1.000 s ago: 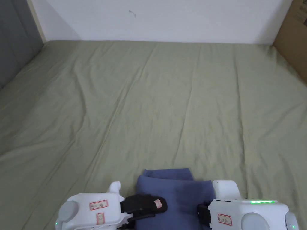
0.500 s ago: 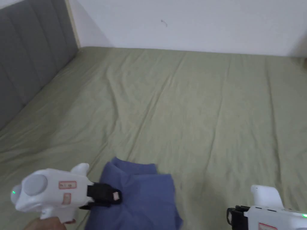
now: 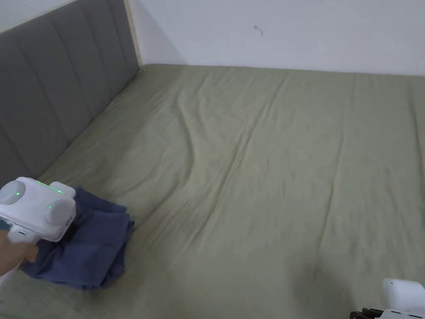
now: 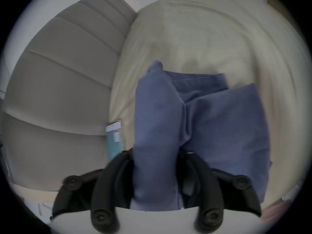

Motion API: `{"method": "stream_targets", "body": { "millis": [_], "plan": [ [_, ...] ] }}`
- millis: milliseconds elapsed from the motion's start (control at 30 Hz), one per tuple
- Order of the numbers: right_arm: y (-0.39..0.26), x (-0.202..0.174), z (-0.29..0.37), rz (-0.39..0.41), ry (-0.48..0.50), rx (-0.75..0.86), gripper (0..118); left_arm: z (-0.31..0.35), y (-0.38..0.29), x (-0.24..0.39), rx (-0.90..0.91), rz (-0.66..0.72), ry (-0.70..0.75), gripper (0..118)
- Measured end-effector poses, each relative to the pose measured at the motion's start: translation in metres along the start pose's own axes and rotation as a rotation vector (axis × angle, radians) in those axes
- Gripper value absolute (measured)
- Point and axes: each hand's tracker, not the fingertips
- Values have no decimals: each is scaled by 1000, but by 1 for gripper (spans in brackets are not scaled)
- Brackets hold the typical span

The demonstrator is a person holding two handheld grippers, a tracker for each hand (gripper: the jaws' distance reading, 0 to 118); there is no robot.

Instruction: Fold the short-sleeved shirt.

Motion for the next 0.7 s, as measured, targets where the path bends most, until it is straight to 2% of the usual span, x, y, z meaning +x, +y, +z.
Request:
{"method": "stream_targets", "body": {
  "millis": [33, 67, 267, 300, 333, 400, 433, 533, 567, 633, 700],
  "plan": [
    [0, 1, 0, -1, -1, -1, 0, 0, 0, -3, -3, 30, -6, 92],
    [0, 2, 0, -3, -1, -1, 0, 3, -1, -5, -7, 62, -16, 102],
    [0, 8, 1, -18, 6, 5, 0, 45, -7, -13, 68, 222, -272, 102],
    [1, 8, 1, -20, 10, 7, 0, 57, -8, -9, 91, 248, -340, 94],
    [1, 8, 2, -21, 13, 11, 0, 69, -11, -5, 131, 270, -395, 72],
    [1, 9, 5, -21, 16, 23, 0, 93, -15, 11, 203, 289, -509, 1],
    [1, 9, 7, -21, 19, 29, 0, 106, -19, 22, 228, 317, -521, 1],
    [1, 12, 14, -28, 34, 57, 0, 141, -26, 60, 271, 240, -614, 0],
    [0, 14, 16, -31, 36, 70, 0, 155, -28, 75, 291, 201, -604, 0],
    [1, 16, 23, -38, 30, 97, 0, 183, -33, 101, 358, 209, -569, 0],
    [2, 15, 37, -29, -2, 174, 0, 200, -34, 119, 413, 207, -594, 0]
  ]
}}
